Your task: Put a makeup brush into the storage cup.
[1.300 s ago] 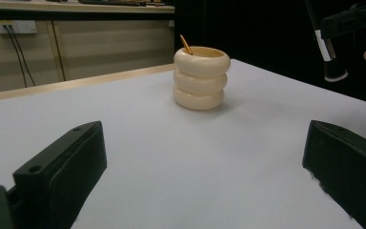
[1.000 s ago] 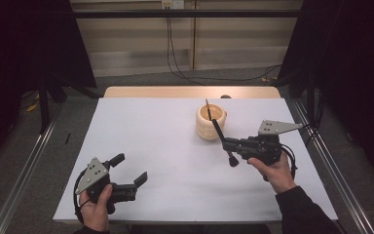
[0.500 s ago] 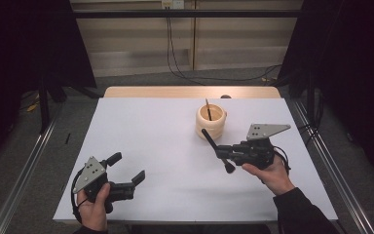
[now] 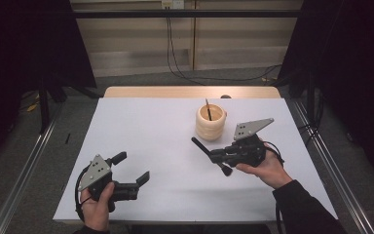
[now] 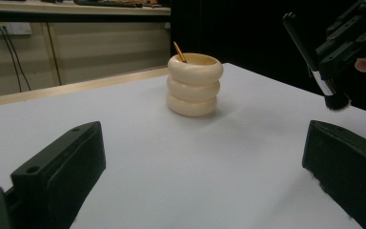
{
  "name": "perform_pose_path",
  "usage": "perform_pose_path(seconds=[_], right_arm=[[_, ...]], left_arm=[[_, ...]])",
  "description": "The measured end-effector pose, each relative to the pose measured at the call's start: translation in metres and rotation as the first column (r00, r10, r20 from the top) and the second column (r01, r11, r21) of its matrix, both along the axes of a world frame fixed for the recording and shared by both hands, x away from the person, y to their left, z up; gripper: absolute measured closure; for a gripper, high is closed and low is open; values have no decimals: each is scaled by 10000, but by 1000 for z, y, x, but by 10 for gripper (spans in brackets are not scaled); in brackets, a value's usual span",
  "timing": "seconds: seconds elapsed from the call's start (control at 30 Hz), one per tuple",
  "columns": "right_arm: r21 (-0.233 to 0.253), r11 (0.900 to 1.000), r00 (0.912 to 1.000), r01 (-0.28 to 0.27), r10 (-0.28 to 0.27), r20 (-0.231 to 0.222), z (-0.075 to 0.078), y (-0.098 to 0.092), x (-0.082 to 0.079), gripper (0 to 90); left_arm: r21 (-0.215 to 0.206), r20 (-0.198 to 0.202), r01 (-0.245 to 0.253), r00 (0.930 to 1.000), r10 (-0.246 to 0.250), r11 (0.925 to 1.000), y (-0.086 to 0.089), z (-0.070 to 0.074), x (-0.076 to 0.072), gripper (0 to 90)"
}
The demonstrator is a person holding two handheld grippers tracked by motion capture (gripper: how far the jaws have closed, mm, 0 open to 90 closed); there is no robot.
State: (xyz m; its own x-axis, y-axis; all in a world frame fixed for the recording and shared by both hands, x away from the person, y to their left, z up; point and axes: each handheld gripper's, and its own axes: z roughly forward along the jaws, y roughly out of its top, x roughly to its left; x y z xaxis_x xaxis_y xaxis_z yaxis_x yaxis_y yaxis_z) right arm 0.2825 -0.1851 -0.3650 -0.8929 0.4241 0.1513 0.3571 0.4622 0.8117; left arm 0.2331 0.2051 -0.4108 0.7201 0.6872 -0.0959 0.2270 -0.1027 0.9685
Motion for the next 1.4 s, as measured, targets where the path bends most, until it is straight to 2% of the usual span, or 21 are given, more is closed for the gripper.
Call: perform_pose_path(seconds=[0.2, 0.23, 0.3, 0.4, 0.53, 0.57, 0.67, 0.77, 0.93, 0.97, 1.03, 1.07, 1.1, 1.2, 1.3, 1.33, 1.37, 1.4], right_arm=[[-726, 9968, 9994, -342, 335, -104, 1, 7, 3, 793], [-868, 9956, 9993, -353, 343, -122, 2, 8, 3, 793], [-1099, 9933, 9993, -366, 358, -95, 3, 11, 4, 793], [-1111, 9927, 9989, -462, 453, -99, 6, 14, 7, 793], [-1718, 9810, 9959, -897, 869, -240, 5, 21, 8, 792], [-1824, 9800, 9968, -798, 780, -170, 5, 22, 8, 793], [-1915, 9790, 9976, -694, 680, -138, 5, 23, 10, 793], [-2093, 9743, 9965, -832, 792, -275, 4, 23, 12, 793], [-2716, 9562, 9939, -1092, 1003, -465, 0, 28, 11, 792], [-2797, 9537, 9937, -1104, 1005, -493, 0, 29, 11, 793], [-2957, 9470, 9919, -1258, 1144, -556, -2, 30, 12, 793], [-3015, 9450, 9917, -1268, 1149, -572, -2, 32, 12, 793], [-3049, 9428, 9906, -1349, 1220, -614, -3, 32, 12, 793], [-3430, 9261, 9875, -1571, 1432, -656, -5, 37, 11, 793], [-3670, 9115, 9826, -1856, 1689, -775, -7, 41, 11, 793], [-3752, 9066, 9811, -1933, 1760, -802, -7, 42, 11, 792], [-3842, 9035, 9817, -1900, 1683, -895, -7, 44, 10, 793], [-3860, 9015, 9805, -1958, 1736, -921, -8, 45, 10, 792]], left_arm=[[349, -9, 428, 9991, -428, 9985, -4, 4, 4, 8], [281, -7, 484, 9988, -484, 9984, -4, 4, 4, 8], [342, -41, 397, 9992, -396, 9986, -5, 6, 5, 6], [374, -166, 495, 9987, -489, 9981, -6, 5, 5, 6], [448, -288, 768, 9967, -756, 9960, -8, 6, 7, 7], [552, -281, 763, 9968, -748, 9956, -9, 7, 7, 7], [509, -345, 1069, 9938, -1053, 9930, -13, 10, 9, 7], [580, -413, 1121, 9931, -1098, 9920, -18, 12, 12, 8], [795, -563, 1568, 9867, -1526, 9844, -26, 14, 16, 9], [941, -627, 1605, 9859, -1550, 9825, -28, 15, 17, 10], [819, -754, 2069, 9767, -2010, 9749, -30, 15, 19, 9], [1004, -791, 2050, 9771, -1976, 9736, -32, 16, 20, 9], [1003, -799, 2186, 9742, -2111, 9706, -33, 16, 21, 10], [1229, -976, 2531, 9653, -2421, 9596, -37, 17, 23, 11], [1387, -1229, 2680, 9599, -2520, 9534, -41, 18, 25, 12], [1321, -1311, 2734, 9576, -2566, 9528, -43, 17, 26, 12], [1491, -1374, 2680, 9588, -2485, 9518, -43, 17, 27, 12], [1378, -1484, 2838, 9532, -2635, 9489, -45, 16, 28, 12]])
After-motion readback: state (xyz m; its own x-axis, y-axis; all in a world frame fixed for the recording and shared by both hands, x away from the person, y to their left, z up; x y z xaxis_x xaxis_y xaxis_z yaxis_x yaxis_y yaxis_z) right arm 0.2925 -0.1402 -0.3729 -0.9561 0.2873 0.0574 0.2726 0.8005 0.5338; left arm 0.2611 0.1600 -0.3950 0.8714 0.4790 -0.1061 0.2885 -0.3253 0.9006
